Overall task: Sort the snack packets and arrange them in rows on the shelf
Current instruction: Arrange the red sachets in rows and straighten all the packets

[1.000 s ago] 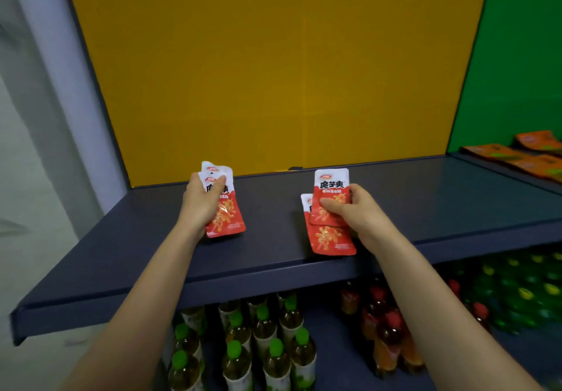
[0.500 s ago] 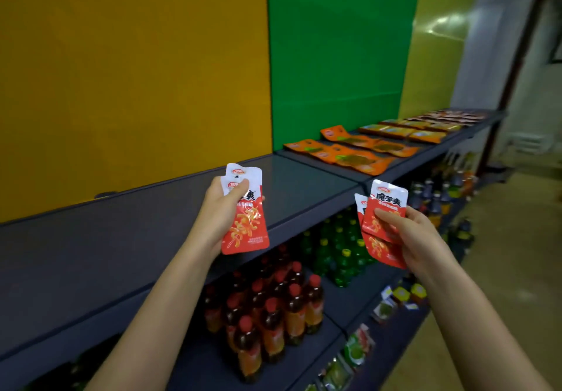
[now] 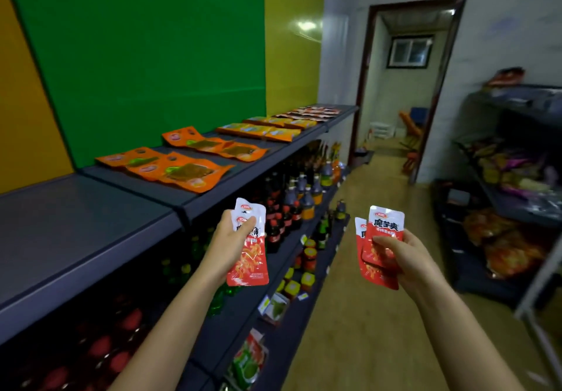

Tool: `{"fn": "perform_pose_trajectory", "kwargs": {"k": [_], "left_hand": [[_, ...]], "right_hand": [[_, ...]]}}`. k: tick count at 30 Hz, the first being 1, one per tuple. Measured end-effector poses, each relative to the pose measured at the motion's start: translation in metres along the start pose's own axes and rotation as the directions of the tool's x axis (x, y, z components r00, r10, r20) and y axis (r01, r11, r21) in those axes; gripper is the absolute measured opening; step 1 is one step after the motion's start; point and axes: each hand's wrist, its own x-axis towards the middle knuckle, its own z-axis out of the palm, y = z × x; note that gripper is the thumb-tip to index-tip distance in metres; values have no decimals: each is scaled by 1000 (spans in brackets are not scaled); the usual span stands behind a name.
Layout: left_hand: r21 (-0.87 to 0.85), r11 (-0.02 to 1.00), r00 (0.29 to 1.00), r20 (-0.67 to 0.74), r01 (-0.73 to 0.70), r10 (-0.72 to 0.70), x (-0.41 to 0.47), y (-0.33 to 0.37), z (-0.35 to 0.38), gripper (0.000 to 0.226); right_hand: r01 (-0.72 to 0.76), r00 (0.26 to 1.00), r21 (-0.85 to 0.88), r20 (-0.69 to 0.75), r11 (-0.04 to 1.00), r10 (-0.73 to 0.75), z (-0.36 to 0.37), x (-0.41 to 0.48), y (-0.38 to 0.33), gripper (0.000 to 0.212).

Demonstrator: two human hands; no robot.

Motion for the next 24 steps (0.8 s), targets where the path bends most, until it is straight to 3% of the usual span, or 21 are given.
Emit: {"fn": "perform_pose_trajectory", "kwargs": {"k": [12,24], "left_hand": [[35,999,974,220,40,-47,190,-39,138,12],[-12,999,935,353,32,-26,380,-25,262,24]], "right_hand": [[-24,977,18,-213,1000,28,-61,161,19,30],[37,931,6,-363,999,-32,-105,325,-20,29]]}}
